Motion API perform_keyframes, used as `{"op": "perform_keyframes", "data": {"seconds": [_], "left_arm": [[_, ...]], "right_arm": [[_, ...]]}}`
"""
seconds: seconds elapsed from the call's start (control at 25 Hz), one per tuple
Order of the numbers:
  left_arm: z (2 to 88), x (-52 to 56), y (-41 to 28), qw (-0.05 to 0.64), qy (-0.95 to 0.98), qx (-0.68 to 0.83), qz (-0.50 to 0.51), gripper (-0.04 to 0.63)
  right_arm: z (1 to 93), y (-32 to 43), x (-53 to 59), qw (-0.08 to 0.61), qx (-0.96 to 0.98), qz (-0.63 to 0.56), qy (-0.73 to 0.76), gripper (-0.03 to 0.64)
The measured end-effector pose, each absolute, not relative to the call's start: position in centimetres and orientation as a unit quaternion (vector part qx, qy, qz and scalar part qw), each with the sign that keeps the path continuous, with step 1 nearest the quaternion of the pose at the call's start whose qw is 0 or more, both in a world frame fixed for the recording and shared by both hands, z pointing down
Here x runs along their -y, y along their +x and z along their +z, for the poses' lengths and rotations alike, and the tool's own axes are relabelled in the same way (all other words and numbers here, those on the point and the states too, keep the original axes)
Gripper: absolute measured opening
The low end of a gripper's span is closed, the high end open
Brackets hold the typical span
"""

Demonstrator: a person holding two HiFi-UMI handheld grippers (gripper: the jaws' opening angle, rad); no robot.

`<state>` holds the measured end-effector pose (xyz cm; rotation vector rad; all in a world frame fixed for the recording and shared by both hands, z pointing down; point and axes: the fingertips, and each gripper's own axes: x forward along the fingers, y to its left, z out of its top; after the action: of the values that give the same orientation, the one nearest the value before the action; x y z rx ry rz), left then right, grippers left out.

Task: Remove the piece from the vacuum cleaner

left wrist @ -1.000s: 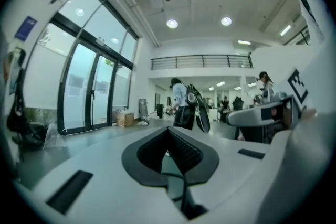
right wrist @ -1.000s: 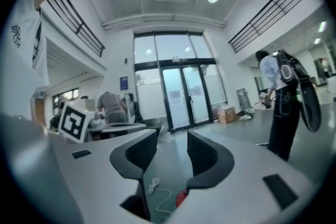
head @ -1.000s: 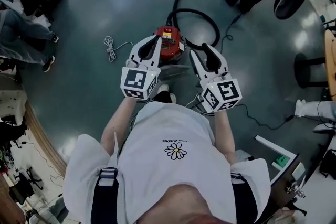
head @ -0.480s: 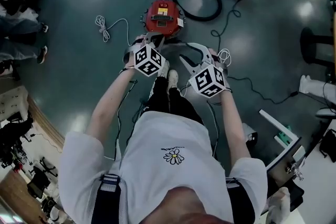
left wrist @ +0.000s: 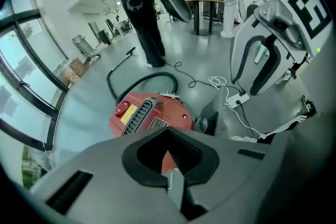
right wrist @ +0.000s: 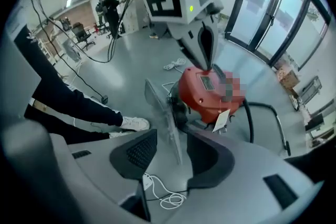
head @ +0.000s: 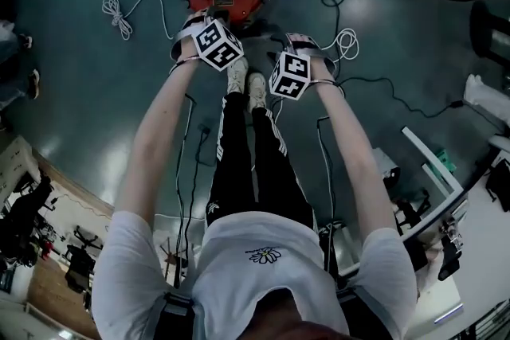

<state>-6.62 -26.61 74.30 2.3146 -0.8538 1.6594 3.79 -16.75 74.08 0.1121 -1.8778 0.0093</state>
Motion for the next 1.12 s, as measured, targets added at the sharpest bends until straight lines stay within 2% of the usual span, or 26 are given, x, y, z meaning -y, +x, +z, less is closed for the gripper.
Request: {"op": "perform_keyframes", "data": {"seconds": [0.24, 0.44, 0.56, 0.6, 0.64, 0.92, 1.12], "left_arm": [[80.1, 27.0, -7.9, 0.123, 0.752, 0.259, 0.593, 0.002], [80.0, 26.7, -7.8, 0.097, 0.747, 0.232, 0.615, 0.002], [80.1, 26.6, -7.9, 0.133, 0.739, 0.210, 0.626, 0.002], [80.1, 26.6, -7.9, 0.143, 0.738, 0.203, 0.628, 0.002], [80.1, 26.6, -7.8, 0.150, 0.737, 0.197, 0.629, 0.002], [79.7, 26.6, -8.0, 0.127, 0.759, 0.213, 0.602, 0.002], [79.5, 26.6, -8.1, 0.138, 0.765, 0.227, 0.587, 0.002]], "right_arm": [[81.9, 4.6, 17.2, 0.653, 0.757, 0.023, 0.021, 0.166], [84.0, 4.5, 17.7, 0.674, 0.738, 0.012, 0.031, 0.164], [84.8, 4.3, 17.7, 0.686, 0.727, 0.006, 0.037, 0.164], [84.9, 4.3, 17.5, 0.689, 0.724, 0.001, 0.038, 0.154], [85.0, 4.4, 17.4, 0.691, 0.722, -0.006, 0.037, 0.052], [85.4, 3.7, 12.8, 0.670, 0.742, -0.003, 0.010, 0.035], [85.2, 2.5, 11.1, 0.654, 0.755, 0.020, 0.040, 0.032]]}}
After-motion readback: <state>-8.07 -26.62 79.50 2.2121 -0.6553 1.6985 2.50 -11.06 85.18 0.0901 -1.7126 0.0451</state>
